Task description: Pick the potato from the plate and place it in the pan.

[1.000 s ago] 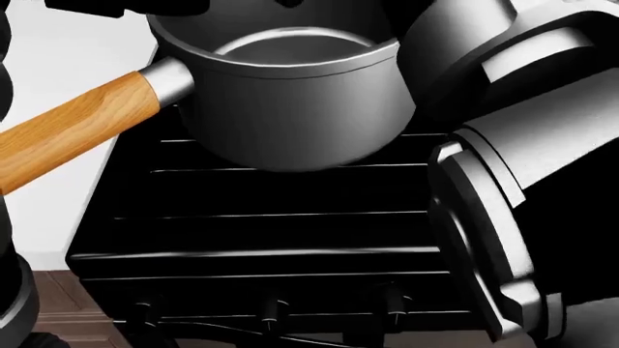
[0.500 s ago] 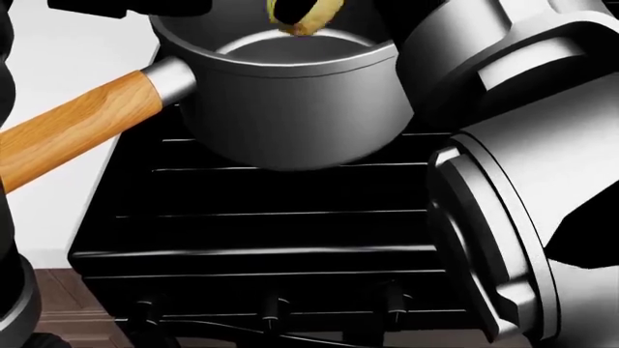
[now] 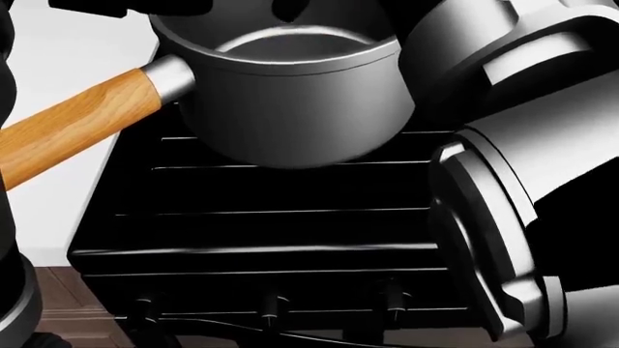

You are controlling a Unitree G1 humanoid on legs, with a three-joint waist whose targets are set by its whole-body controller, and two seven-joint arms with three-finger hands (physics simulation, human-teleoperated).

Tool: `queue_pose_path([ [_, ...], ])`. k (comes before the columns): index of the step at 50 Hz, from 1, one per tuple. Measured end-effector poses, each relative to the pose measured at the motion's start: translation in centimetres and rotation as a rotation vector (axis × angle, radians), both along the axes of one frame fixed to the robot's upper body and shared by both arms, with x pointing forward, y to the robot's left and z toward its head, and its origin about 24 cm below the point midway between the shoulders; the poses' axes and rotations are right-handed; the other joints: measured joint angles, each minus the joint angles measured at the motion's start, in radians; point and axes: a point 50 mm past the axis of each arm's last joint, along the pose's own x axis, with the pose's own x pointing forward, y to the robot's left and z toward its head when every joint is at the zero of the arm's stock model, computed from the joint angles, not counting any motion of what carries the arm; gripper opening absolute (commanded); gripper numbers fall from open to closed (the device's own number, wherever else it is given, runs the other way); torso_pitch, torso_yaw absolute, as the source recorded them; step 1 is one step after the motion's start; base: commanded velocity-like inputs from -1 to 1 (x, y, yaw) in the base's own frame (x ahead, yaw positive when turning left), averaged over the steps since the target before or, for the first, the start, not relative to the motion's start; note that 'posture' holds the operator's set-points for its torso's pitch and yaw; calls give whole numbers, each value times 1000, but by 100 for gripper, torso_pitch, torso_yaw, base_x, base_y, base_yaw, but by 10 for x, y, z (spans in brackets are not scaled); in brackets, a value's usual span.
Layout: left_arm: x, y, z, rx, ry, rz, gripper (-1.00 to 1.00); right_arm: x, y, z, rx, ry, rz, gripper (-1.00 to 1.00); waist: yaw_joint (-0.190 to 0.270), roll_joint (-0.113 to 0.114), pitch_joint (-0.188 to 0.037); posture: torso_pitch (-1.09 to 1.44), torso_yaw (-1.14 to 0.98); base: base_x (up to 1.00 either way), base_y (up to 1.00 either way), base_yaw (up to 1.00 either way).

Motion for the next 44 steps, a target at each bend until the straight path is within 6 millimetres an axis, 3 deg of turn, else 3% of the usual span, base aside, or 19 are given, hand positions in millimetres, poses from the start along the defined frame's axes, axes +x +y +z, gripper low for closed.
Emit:
queue_pose_path([
  [8, 0, 0, 0, 0, -2, 2, 100, 0, -8, 12, 66, -111, -41, 100, 3, -2, 1, 0, 0, 0, 0, 0],
  [29, -4, -4, 6, -2, -16, -4, 100, -4, -30, 46, 457, -339, -10, 100, 6, -15, 5, 0, 0, 0, 0, 0],
  [36, -6, -6, 8, 4, -25, -8, 100, -9, -50, 61, 569, -428, -1, 100, 7, -20, 5, 0, 0, 0, 0, 0],
  [44, -8, -7, 9, 6, -32, -7, 100, -9, -71, 65, 674, -492, 8, 100, 9, -24, 7, 0, 0, 0, 0, 0],
])
